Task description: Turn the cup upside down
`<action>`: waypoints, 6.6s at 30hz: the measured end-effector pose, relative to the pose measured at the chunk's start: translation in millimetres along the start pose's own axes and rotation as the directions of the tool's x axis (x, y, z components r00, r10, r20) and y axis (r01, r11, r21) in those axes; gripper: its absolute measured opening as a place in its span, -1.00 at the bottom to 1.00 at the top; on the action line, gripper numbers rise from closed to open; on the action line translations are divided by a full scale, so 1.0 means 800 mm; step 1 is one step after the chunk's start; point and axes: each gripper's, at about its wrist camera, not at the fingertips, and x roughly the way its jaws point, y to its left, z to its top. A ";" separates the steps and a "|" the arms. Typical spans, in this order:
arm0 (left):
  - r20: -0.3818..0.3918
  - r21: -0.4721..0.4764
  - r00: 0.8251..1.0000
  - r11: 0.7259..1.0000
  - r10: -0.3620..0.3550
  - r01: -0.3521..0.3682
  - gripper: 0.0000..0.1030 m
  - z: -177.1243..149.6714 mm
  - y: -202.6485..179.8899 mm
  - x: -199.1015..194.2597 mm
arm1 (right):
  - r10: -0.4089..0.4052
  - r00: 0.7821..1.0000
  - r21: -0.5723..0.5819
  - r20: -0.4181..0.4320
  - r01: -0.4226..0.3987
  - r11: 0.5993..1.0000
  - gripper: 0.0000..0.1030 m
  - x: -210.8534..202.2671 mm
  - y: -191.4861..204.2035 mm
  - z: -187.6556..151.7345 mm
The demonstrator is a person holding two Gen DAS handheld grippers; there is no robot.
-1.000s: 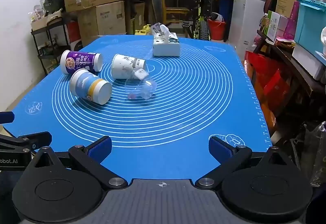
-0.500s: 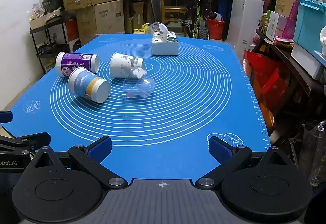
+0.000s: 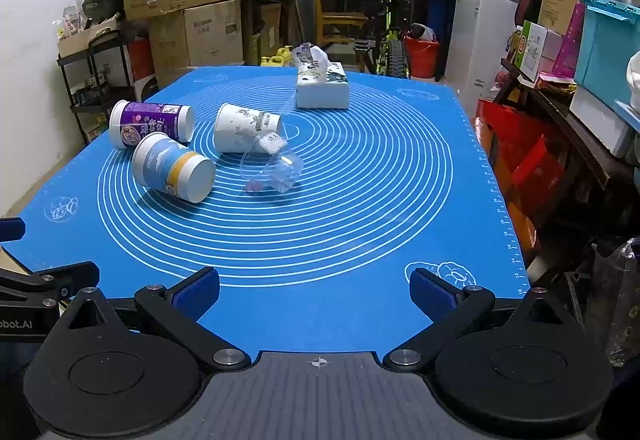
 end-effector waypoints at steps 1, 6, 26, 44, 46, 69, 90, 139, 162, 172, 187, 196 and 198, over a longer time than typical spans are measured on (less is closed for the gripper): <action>-0.001 -0.001 1.000 1.000 -0.001 0.001 0.99 0.000 0.000 0.000 | 0.000 1.000 0.000 0.000 0.000 1.000 0.96 0.000 0.000 0.000; 0.001 0.007 1.000 1.000 -0.001 0.001 0.99 0.001 -0.001 -0.001 | -0.003 1.000 -0.001 -0.003 0.003 1.000 0.96 -0.001 0.000 0.002; 0.005 0.013 1.000 1.000 -0.003 0.003 0.99 0.000 -0.004 -0.001 | -0.005 1.000 -0.001 0.000 0.005 1.000 0.96 -0.001 0.000 0.001; 0.016 0.018 1.000 1.000 0.000 -0.001 0.99 0.003 -0.005 -0.003 | -0.005 1.000 -0.004 -0.002 0.005 1.000 0.96 0.000 0.000 0.000; 0.015 0.019 1.000 1.000 0.001 -0.001 0.99 0.003 -0.005 -0.003 | -0.005 1.000 -0.004 -0.002 0.005 1.000 0.96 0.000 0.000 -0.001; 0.053 0.204 0.999 0.979 -0.009 -0.002 0.99 0.017 -0.001 0.017 | -0.020 1.000 0.009 0.002 0.020 1.000 0.96 0.007 -0.013 0.002; -0.183 0.933 0.981 0.305 -0.058 0.192 0.99 0.089 -0.032 0.167 | -0.021 0.999 0.089 -0.027 0.023 0.996 0.96 0.051 -0.053 0.006; -0.439 0.880 0.885 0.121 -0.156 0.458 0.33 0.062 -0.105 0.103 | -0.027 0.999 0.131 -0.030 0.031 0.991 0.96 0.034 -0.071 -0.007; -0.423 0.885 0.896 0.151 -0.132 0.440 0.58 0.048 -0.119 0.122 | -0.039 0.998 0.149 -0.051 0.046 0.988 0.96 0.039 -0.083 -0.015; -0.411 0.881 0.895 0.178 -0.172 0.438 0.68 0.052 -0.115 0.117 | -0.039 0.998 0.143 -0.056 0.046 0.989 0.96 0.041 -0.082 -0.017; -0.343 0.884 0.907 0.240 -0.246 0.400 0.68 0.064 -0.099 0.095 | -0.036 0.998 0.139 -0.060 0.044 0.989 0.96 0.042 -0.081 -0.017; -0.310 0.877 0.909 0.285 -0.278 0.386 0.68 0.066 -0.087 0.091 | -0.042 0.997 0.117 -0.061 0.049 0.992 0.96 0.041 -0.078 -0.012; -0.305 0.872 0.907 0.299 -0.291 0.389 0.68 0.068 -0.086 0.091 | -0.042 0.997 0.101 -0.060 0.048 0.994 0.96 0.040 -0.076 -0.008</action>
